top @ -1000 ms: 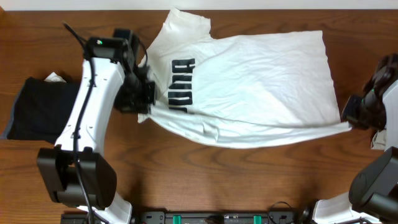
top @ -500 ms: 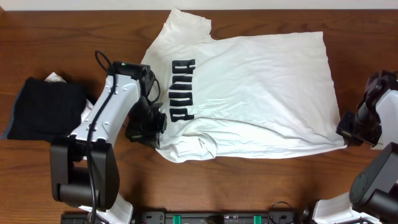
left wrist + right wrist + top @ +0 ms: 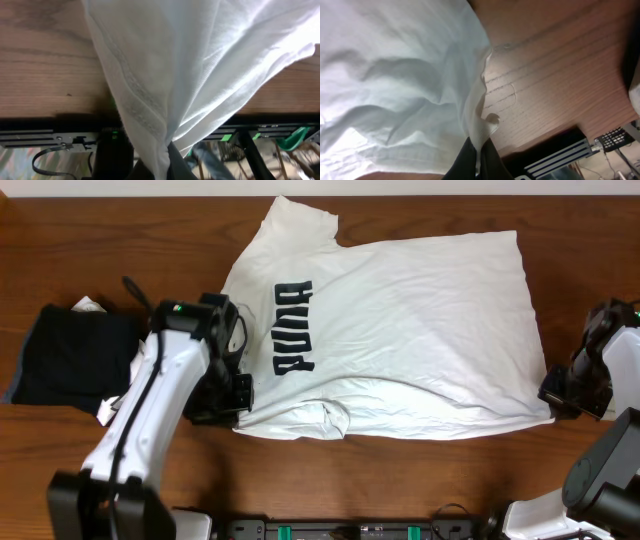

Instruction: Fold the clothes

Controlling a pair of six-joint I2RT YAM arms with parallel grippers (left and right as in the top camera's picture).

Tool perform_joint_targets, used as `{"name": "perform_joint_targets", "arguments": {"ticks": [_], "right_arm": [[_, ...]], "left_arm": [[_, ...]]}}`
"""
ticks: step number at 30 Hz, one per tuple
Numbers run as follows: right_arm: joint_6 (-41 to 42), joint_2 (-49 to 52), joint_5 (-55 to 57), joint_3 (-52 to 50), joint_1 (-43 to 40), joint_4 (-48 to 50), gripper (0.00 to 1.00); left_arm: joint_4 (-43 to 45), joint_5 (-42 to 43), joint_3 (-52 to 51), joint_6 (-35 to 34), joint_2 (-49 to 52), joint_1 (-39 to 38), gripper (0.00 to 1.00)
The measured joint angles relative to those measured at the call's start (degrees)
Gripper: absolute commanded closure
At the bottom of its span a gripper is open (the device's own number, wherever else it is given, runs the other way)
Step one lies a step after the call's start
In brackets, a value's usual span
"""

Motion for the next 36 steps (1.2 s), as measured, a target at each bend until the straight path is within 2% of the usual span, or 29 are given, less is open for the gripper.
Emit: {"name": "perform_joint_targets", "arguments": {"ticks": [5,15,16,17,19,20,22,26,30,34,36], "right_arm": [[0.17,0.00,-0.11,0.00,-1.46,-0.22,0.99],[0.37,0.00,-0.15,0.00,-2.16,-0.59,0.99],[0.37,0.00,-0.15,0.00,-2.16,-0.59,0.99],[0.37,0.00,-0.13,0.00,-2.16,-0.59,0.99],[0.37,0.00,-0.13,0.00,-2.16,-0.52,0.99],[0.39,0.00,-0.15,0.00,-2.16,-0.46,0.99],[0.39,0.00,-0.17,0.00,-2.16,-0.33,0.99],[0.39,0.00,-0.37,0.00,-2.16,0.02,0.99],[0.42,0.00,-0.87,0.00,-2.16,0.35,0.99],[0.46,0.00,-1.07,0.00,-2.16,0.35,0.99],[0.52,0.00,-1.09,0.00,-2.16,0.42,0.99]], "left_arm": [[1.36,-0.76,-1.55,-0.59,-4.28,0.00,0.94],[2.99,-1.14,-3.10,-1.44,-4.55,0.00,0.93],[2.43,-1.14,-3.13,-1.44,-4.55,0.00,0.83],[1.81,-1.18,-3.15,-1.22,-4.55,0.00,0.64],[0.24,-1.33,-3.19,-1.62,-4.55,0.00,0.48],[-0.59,-1.36,-3.21,-1.55,-4.55,0.00,0.35],[-1.79,-1.55,-3.28,-1.75,-4.55,0.00,0.28],[-2.75,-1.77,-3.52,-2.32,-4.55,0.00,0.29],[-1.36,-1.25,-3.54,-4.15,-4.55,-0.15,0.37],[5.20,-0.31,-3.72,-4.83,-4.55,-3.72,0.37],[9.75,-0.15,-3.76,-4.92,-4.55,-7.13,0.41]]}}
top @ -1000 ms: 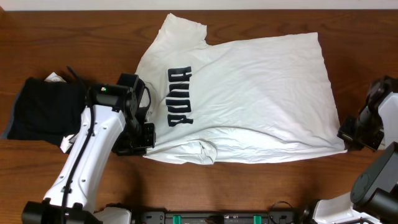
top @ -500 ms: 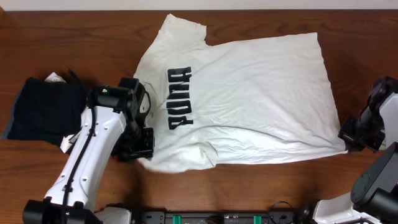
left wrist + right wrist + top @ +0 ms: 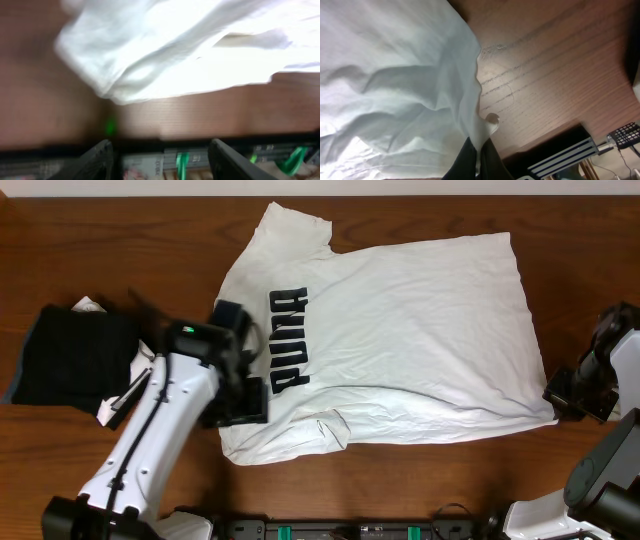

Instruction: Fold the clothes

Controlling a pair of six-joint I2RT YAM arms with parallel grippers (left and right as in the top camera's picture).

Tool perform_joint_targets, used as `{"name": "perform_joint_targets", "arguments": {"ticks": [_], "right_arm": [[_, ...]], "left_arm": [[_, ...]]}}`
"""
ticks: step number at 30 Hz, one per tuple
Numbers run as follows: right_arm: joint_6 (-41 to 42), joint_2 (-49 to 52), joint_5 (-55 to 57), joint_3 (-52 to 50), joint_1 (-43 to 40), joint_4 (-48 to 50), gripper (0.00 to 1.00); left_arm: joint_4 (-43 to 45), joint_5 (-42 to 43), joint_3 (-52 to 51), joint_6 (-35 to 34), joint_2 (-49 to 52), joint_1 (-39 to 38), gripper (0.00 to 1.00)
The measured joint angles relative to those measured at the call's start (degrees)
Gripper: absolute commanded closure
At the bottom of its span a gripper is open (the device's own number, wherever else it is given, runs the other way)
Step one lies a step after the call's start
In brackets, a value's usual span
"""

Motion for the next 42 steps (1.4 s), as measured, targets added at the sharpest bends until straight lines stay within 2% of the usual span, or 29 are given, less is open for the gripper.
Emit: {"name": "perform_joint_targets", "arguments": {"ticks": [4,6,11,15,25,42], "right_arm": [[0.00,0.00,-0.15,0.00,0.00,0.17,0.99],[0.00,0.00,-0.17,0.00,0.00,0.17,0.99],[0.00,0.00,-0.24,0.00,0.00,0.17,0.99],[0.00,0.00,-0.52,0.00,0.00,0.57,0.99],[0.00,0.00,-1.25,0.00,0.00,0.57,0.99],[-0.02,0.00,-1.31,0.00,0.00,0.57,0.99]], "left_arm": [[8.37,0.11,-0.24,-0.46,0.02,-8.20,0.48],[10.93,0.13,-0.59,-0.90,0.24,-12.39,0.48],[13.92,0.15,-2.23,-1.22,3.39,-20.90,0.48],[14.67,-1.40,-2.99,-2.40,8.04,-24.72,0.48],[18.80,-4.50,-3.04,-6.99,15.96,-25.57,0.48],[22.93,-4.66,-5.90,-10.78,19.50,-25.57,0.48]]}}
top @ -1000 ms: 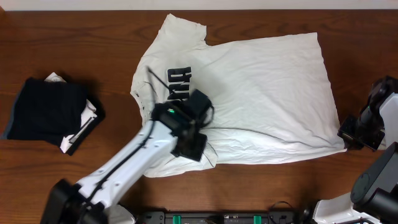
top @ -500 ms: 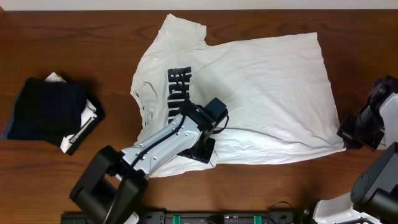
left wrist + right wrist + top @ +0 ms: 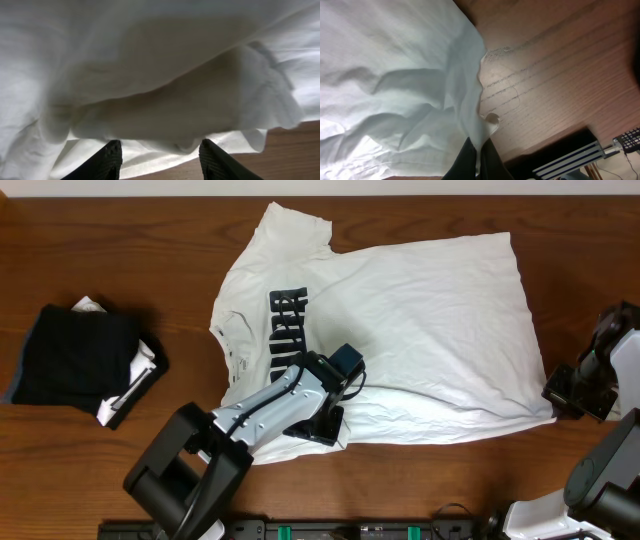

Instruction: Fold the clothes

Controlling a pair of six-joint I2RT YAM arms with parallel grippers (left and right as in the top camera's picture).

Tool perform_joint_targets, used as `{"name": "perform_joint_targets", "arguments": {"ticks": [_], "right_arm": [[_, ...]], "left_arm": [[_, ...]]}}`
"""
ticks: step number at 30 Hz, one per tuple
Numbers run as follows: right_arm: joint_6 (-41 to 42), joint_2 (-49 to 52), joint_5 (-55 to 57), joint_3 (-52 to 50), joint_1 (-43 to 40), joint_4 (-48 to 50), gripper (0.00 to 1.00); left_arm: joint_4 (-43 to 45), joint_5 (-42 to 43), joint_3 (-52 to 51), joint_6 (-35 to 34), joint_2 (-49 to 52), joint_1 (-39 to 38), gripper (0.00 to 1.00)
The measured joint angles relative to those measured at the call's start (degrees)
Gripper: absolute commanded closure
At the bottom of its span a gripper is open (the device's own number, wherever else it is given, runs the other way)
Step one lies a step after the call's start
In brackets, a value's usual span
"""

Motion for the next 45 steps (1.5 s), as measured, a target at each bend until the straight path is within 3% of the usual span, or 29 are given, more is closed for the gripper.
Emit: {"name": "perform_joint_targets", "arguments": {"ticks": [27,32,38,42,45], "right_arm": [[0.00,0.00,-0.13,0.00,0.00,0.39,0.99],[0.00,0.00,-0.13,-0.02,0.00,0.37,0.99],[0.00,0.00,-0.13,-0.02,0.00,0.39,0.99],[0.00,0.00,-0.13,-0.02,0.00,0.37,0.99],[0.00,0.00,-0.13,-0.02,0.00,0.39,0.99]], "left_arm": [[4.20,0.00,-0.04,-2.69,0.00,0.00,0.50],[2.75,0.00,-0.04,-3.34,0.00,0.00,0.68],[2.10,-0.02,-0.04,-3.72,0.00,0.00,0.69],[2.03,-0.20,-0.04,-3.93,0.00,0.00,0.91],[1.79,-0.28,-0.04,-3.91,0.00,0.00,0.94]]}}
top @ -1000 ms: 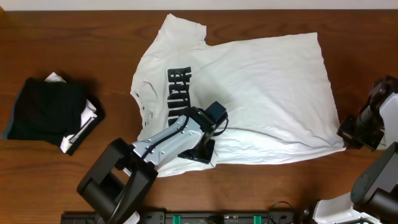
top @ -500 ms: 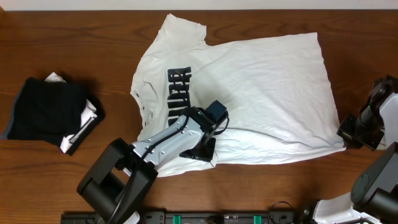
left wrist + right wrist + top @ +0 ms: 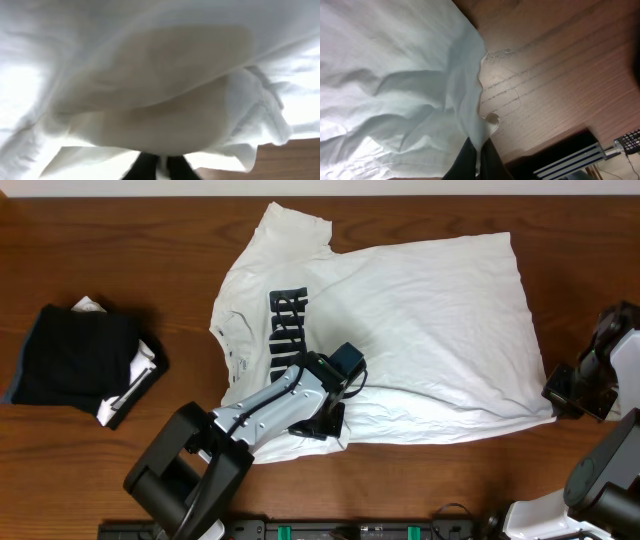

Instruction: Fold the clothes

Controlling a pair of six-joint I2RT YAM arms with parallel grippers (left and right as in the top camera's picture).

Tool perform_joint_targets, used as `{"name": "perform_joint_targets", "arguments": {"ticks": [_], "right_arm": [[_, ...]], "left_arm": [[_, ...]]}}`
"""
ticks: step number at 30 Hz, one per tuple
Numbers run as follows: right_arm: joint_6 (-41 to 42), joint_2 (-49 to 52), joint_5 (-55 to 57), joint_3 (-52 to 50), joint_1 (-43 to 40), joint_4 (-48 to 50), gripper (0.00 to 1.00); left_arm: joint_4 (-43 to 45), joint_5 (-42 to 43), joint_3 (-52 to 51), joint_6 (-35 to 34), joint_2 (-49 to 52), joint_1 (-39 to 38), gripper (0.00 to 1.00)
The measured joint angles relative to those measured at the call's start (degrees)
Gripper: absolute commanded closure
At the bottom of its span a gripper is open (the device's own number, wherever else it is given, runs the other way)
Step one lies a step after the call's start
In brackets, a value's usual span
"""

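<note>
A white T-shirt [image 3: 420, 320] with dark lettering lies spread on the wooden table [image 3: 120, 250]. Its left part is folded in over part of the lettering. My left gripper [image 3: 322, 420] sits at the near sleeve fold. In the left wrist view it [image 3: 162, 167] is shut on a pinch of the white cloth [image 3: 150, 75]. My right gripper [image 3: 556, 393] is at the shirt's near right corner. In the right wrist view it [image 3: 479, 160] is shut on that hem corner [image 3: 487, 120].
A folded black garment [image 3: 70, 360] with a white piece tucked at its right side lies at the left of the table. The table's near edge and dark equipment [image 3: 560, 150] run just beyond the right gripper.
My left gripper, open over the near sleeve fold before, is now shut on the cloth there. The right gripper still holds the hem corner and has not moved.
First my left gripper held the shirt's near left edge while the right held the near right corner. Then the left was open beside the shirt. It was later open at the near sleeve, the left part folded in, and now grips there.
</note>
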Motion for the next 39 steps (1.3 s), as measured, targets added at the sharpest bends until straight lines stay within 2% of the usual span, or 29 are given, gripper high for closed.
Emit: {"name": "perform_joint_targets", "arguments": {"ticks": [4,8,17,24,32,33,34,36,39], "right_arm": [[0.00,0.00,0.00,0.00,0.00,0.00,0.99],[0.00,0.00,0.00,0.00,0.00,0.00,0.99],[0.00,0.00,0.00,-0.02,0.00,0.35,0.99],[0.00,0.00,0.00,-0.02,0.00,0.39,0.99],[0.00,0.00,0.00,-0.02,0.00,0.39,0.99],[0.00,0.00,0.00,-0.02,0.00,0.39,0.99],[0.00,0.00,0.00,-0.02,0.00,0.39,0.99],[0.00,0.00,0.00,-0.02,0.00,0.39,0.99],[0.00,0.00,0.00,-0.02,0.00,0.39,0.99]], "left_arm": [[-2.05,0.04,0.00,0.00,-0.07,0.00,0.94],[-8.20,0.04,0.13,0.00,-2.03,0.00,0.94],[-25.38,0.11,1.38,-0.79,-21.35,0.00,0.94],[-29.81,5.46,1.40,-3.48,-30.16,-0.04,0.94],[-35.19,11.23,1.38,-4.59,-32.26,-4.07,0.94],[-35.58,11.56,1.38,-4.68,-32.26,-4.76,0.92],[-35.87,11.89,1.38,-4.70,-32.26,-5.38,0.76],[-36.22,12.28,1.38,-4.68,-32.26,-6.43,0.53],[-36.65,12.37,1.38,-4.72,-32.26,-7.04,0.38]]}}
